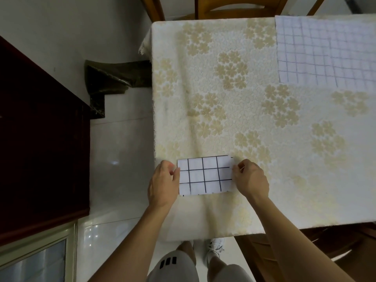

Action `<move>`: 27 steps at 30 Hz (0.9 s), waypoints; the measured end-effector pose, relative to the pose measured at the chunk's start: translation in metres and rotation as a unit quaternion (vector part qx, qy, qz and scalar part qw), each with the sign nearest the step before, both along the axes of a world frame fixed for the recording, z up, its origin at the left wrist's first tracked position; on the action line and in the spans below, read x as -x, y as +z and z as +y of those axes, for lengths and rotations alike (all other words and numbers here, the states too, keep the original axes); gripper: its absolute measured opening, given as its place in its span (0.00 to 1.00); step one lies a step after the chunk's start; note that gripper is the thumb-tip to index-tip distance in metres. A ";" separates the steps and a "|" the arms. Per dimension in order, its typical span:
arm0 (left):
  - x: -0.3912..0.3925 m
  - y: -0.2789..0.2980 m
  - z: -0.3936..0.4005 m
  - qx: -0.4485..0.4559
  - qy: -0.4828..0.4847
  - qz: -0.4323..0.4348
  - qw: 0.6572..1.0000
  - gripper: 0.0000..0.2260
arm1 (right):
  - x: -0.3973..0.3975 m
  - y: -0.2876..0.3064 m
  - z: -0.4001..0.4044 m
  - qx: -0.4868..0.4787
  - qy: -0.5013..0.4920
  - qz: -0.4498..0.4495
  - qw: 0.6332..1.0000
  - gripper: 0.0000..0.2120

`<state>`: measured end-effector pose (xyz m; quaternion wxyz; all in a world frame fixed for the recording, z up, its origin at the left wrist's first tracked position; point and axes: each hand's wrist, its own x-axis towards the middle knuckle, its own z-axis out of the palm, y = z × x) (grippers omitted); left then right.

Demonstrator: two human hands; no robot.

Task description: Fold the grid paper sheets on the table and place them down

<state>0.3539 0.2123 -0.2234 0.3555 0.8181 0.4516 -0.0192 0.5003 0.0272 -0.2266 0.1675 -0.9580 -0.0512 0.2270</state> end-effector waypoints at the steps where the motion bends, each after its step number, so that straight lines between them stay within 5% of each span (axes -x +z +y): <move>1: 0.003 0.003 -0.001 -0.004 -0.007 0.001 1.000 0.05 | 0.002 0.001 -0.001 -0.001 0.003 -0.011 1.000 0.11; 12: 0.008 0.043 -0.018 -0.083 -0.079 -0.094 0.989 0.14 | 0.024 0.037 -0.013 -0.038 0.138 -0.098 0.985 0.15; 27: -0.014 0.165 -0.032 -0.260 -0.207 -0.143 0.932 0.29 | 0.006 0.170 -0.018 -0.104 0.228 -0.228 0.941 0.37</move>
